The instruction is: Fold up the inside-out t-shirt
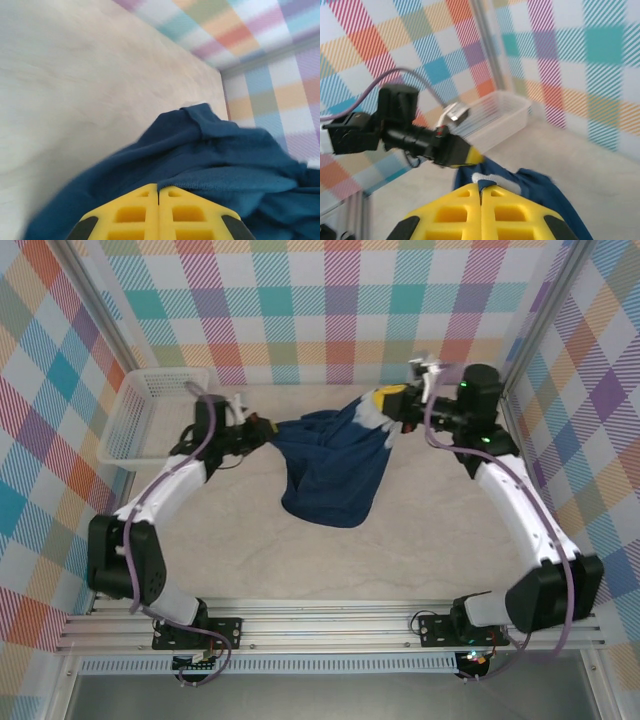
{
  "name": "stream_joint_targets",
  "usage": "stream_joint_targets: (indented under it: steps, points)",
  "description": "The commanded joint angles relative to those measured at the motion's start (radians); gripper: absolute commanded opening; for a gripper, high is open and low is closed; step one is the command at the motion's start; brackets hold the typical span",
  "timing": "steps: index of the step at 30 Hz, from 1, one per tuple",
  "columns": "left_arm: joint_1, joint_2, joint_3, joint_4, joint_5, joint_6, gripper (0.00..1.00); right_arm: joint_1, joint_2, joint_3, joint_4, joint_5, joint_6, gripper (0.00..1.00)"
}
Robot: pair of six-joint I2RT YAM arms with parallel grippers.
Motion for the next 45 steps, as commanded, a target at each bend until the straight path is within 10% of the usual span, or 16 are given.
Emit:
stream_joint_targets:
  steps: [1, 6, 12, 21, 34, 41, 45]
  points:
    - [0.013, -0.106, -0.108, 0.015, -0.053, -0.036, 0.00, 0.004, -0.088, -0.070, 0.046, 0.024, 0.010, 0.00]
    - [0.003, -0.136, -0.319, 0.040, -0.125, -0.007, 0.08, 0.005, -0.165, -0.283, 0.086, 0.092, 0.014, 0.00]
    - [-0.054, -0.135, -0.395, -0.050, -0.222, 0.101, 0.48, 0.006, -0.147, -0.441, 0.111, 0.008, 0.067, 0.00]
    - [-0.372, -0.096, -0.214, 0.016, -0.149, 0.252, 0.68, 0.007, -0.230, -0.591, 0.115, -0.044, 0.085, 0.00]
    - [-0.520, 0.283, 0.134, -0.072, -0.009, 0.406, 0.65, 0.007, -0.277, -0.606, 0.082, -0.017, 0.080, 0.00]
    - [-0.497, 0.336, 0.291, -0.081, -0.041, 0.407, 0.15, 0.007, -0.296, -0.623, 0.047, 0.009, 0.072, 0.00]
    - [-0.462, 0.242, 0.336, -0.125, 0.007, 0.399, 0.03, 0.006, -0.331, -0.607, -0.045, 0.128, 0.062, 0.00]
